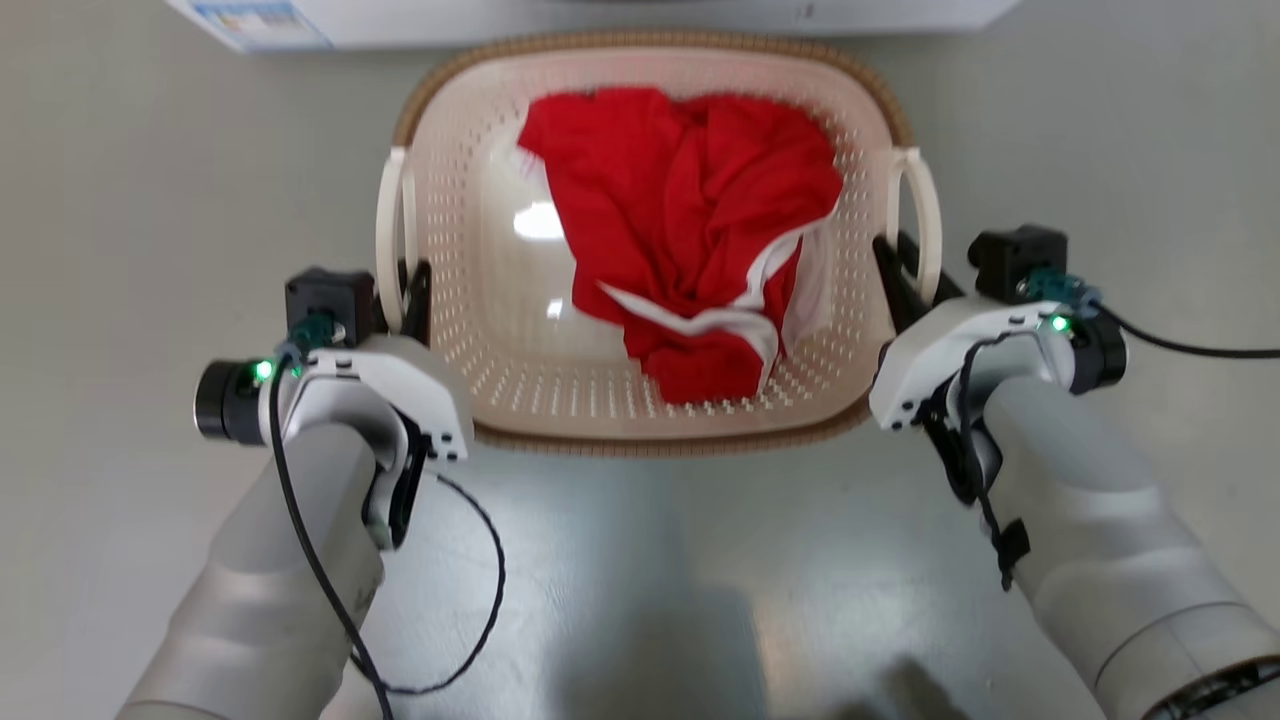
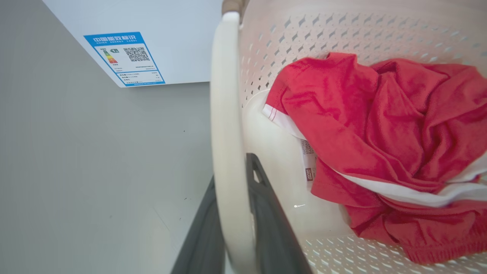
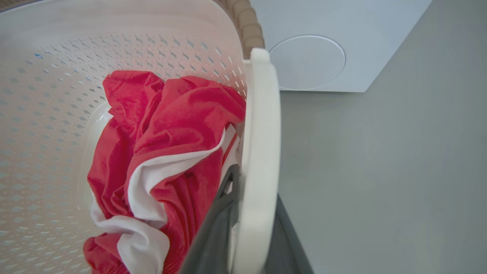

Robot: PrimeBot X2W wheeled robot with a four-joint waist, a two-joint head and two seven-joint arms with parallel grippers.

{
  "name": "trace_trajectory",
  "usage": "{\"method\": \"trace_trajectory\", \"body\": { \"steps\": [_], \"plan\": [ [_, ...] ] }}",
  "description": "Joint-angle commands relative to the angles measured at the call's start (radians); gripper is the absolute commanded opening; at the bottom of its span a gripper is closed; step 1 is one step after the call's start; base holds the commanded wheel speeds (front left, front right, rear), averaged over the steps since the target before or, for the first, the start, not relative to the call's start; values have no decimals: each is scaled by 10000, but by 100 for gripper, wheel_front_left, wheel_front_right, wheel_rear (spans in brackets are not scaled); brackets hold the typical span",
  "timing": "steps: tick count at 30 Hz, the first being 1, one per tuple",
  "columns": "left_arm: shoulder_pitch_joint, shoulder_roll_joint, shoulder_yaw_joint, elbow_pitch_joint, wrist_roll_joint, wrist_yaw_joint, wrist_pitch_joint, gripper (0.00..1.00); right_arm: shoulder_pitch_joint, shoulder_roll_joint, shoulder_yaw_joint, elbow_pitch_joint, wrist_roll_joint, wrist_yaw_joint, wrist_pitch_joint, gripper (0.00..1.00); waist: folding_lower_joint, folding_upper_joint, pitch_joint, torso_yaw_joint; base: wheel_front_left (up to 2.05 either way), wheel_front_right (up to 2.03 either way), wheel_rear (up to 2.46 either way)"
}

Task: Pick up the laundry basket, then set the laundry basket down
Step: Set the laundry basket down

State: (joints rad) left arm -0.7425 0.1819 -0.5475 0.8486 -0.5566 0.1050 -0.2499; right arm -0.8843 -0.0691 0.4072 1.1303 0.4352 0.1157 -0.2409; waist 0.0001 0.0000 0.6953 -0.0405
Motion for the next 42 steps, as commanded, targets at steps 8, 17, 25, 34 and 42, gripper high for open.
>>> {"method": "trace_trajectory", "body": {
  "steps": [8, 17, 25, 34, 42],
  "plan": [
    [-694, 99, 980, -132, 719, -319, -118, 0, -225, 189, -1130, -580, -1199, 150, -205, 0, 0, 0, 1512, 34, 0, 0, 0],
    [-909, -130, 1674, 13, 1204, -546, -118, 0, -350, 189, -2078, -999, -1975, 150, -207, 0, 0, 0, 1995, 173, 0, 0, 0],
    [-1112, -266, 2133, 225, 1604, -727, -118, 0, -296, 189, -2532, -1063, -2281, 150, -207, 0, 0, 0, 2208, 237, 0, 0, 0],
    [-1230, -270, 2450, 431, 1967, -913, -118, 0, -208, 189, -2504, -1083, -2158, 150, -208, 0, 0, 0, 2392, 162, 0, 0, 0],
    [-1258, -361, 2760, 615, 2179, -988, -118, 0, -192, 189, -2494, -1076, -2027, 150, -208, 0, 0, 0, 2485, 133, 0, 0, 0]
  ]
}}
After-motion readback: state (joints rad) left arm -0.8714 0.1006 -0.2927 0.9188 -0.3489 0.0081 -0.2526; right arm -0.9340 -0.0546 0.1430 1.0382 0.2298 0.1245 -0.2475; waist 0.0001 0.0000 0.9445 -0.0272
